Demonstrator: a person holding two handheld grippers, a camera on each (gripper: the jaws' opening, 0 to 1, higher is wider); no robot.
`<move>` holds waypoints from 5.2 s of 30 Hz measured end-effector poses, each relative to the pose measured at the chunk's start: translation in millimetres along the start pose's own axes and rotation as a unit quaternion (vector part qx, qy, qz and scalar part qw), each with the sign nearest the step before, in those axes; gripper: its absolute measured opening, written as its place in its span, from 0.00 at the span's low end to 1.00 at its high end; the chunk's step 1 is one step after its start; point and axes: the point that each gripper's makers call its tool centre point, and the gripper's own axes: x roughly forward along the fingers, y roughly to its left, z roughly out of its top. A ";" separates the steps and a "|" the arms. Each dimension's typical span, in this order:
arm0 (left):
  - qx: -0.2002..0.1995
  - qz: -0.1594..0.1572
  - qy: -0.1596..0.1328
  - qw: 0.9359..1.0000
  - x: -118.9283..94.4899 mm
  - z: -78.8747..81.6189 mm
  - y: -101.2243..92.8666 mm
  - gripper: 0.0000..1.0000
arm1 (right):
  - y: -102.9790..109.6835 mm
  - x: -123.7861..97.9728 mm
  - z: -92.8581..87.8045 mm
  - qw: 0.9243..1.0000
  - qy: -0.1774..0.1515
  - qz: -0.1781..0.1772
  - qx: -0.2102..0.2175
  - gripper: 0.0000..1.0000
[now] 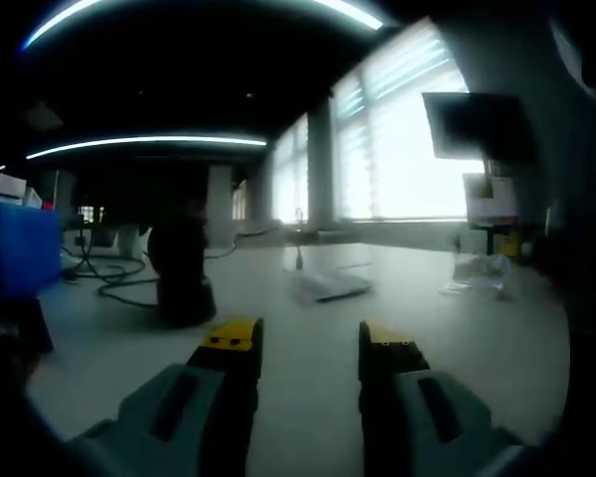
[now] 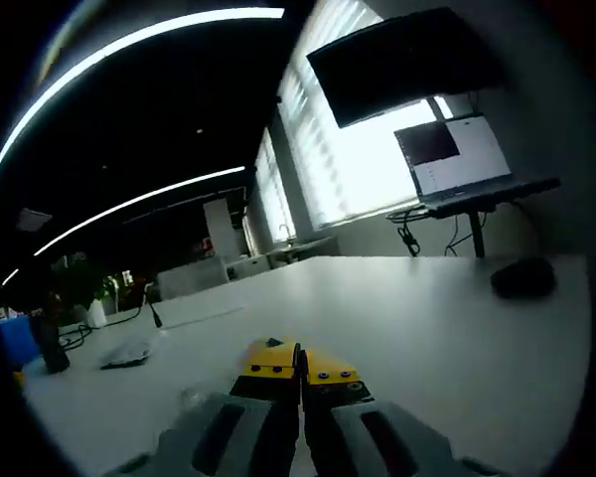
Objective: Clip sheet goods on table flip sheet goods clip sheet goods scan sheet goods put sheet goods back to table
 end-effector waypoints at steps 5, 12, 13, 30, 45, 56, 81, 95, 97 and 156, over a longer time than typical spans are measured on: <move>0.000 0.001 0.000 1.000 0.2 -0.6 0.6 0.31 | 0.4 0.5 0.1 0.999 -0.002 -0.004 -0.052 0.00; -0.001 0.001 0.002 1.000 0.6 -1.7 0.8 0.31 | -8.6 -0.6 -6.4 0.990 0.002 -0.026 -0.142 0.00; -0.001 0.001 0.003 1.000 0.7 -1.8 0.9 0.31 | -9.1 -0.2 -9.3 0.989 0.005 -0.026 -0.149 0.00; 0.006 0.000 0.007 1.000 1.3 -3.5 -0.2 0.31 | -19.6 3.1 -21.7 0.991 0.027 -0.026 -0.132 0.00; 0.003 0.000 0.005 1.000 1.2 -2.8 0.6 0.31 | -7.2 6.8 -4.8 0.986 0.004 0.039 -0.160 0.27; 0.004 0.002 0.003 1.000 0.7 -2.1 0.8 0.31 | 54.9 12.6 26.9 0.950 0.019 0.253 -0.184 0.44; 0.008 0.005 0.009 1.000 1.3 -4.2 1.6 0.31 | 100.5 7.7 -50.9 0.855 0.151 0.446 -0.219 0.60; 0.008 0.001 0.011 1.000 1.9 -5.3 0.6 0.31 | 83.4 7.2 -68.1 0.877 0.176 0.406 -0.186 0.61; 0.009 0.001 0.012 1.000 2.1 -5.4 0.3 0.31 | 82.5 6.5 -67.8 0.883 0.176 0.395 -0.185 0.61; 0.016 0.013 0.002 1.000 -1.1 -1.4 3.2 0.30 | 43.1 96.2 -41.4 0.920 0.202 0.315 -0.120 0.40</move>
